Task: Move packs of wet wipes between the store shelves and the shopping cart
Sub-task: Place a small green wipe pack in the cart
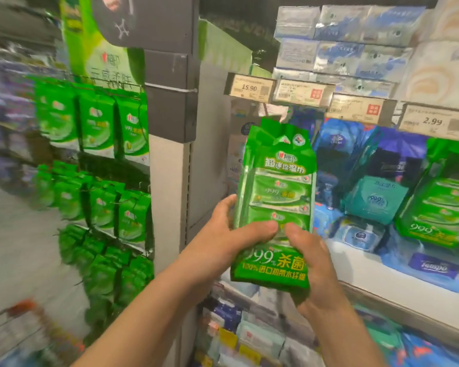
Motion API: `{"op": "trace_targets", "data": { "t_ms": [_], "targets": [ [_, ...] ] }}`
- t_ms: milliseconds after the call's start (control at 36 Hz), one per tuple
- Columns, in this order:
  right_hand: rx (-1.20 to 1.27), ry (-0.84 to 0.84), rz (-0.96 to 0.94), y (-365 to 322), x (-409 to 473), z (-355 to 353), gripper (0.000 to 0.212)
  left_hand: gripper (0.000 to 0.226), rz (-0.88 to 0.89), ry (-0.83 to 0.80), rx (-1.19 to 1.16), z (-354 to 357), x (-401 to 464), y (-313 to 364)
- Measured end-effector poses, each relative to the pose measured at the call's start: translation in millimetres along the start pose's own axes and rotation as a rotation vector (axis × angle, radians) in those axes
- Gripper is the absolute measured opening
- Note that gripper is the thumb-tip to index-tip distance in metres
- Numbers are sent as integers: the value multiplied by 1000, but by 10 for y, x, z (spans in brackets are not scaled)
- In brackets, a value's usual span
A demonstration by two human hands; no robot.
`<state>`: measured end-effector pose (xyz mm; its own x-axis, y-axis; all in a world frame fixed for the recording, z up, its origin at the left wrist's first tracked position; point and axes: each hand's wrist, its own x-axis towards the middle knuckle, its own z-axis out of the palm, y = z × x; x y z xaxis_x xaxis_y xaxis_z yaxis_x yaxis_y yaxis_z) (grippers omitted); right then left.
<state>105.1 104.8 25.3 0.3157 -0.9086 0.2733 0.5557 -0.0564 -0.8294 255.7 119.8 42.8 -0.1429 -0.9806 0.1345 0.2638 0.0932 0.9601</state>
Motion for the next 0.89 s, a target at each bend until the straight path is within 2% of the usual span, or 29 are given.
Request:
{"op": "trace_targets", "data": {
  "t_ms": [111, 222, 417, 500, 639, 806, 889],
  "targets": [
    [-20, -75, 116, 167, -319, 12, 76, 64, -26, 78, -75, 97, -429, -157],
    [-2, -117, 271, 430, -598, 110, 80, 67, -91, 175, -84, 56, -909, -324],
    [-10, -310, 510, 976, -949, 573, 78, 70, -184, 480, -100, -291, -1796, -367],
    [-25, -348, 601, 1228, -1034, 877, 85, 72, -211, 631, -149, -511, -2178, -385],
    [27, -413, 757, 1734, -1267, 1467, 83, 75, -135, 882, -257, -968, -2776, -496],
    [260, -431, 987, 2414, -1657, 2035, 116, 94, 24, 1176, -375, -1622, -3417, -603],
    [316, -490, 1052, 2758, -1874, 2416, 108, 88, 63, 1308, -414, -1932, -3702, -671]
  ]
}}
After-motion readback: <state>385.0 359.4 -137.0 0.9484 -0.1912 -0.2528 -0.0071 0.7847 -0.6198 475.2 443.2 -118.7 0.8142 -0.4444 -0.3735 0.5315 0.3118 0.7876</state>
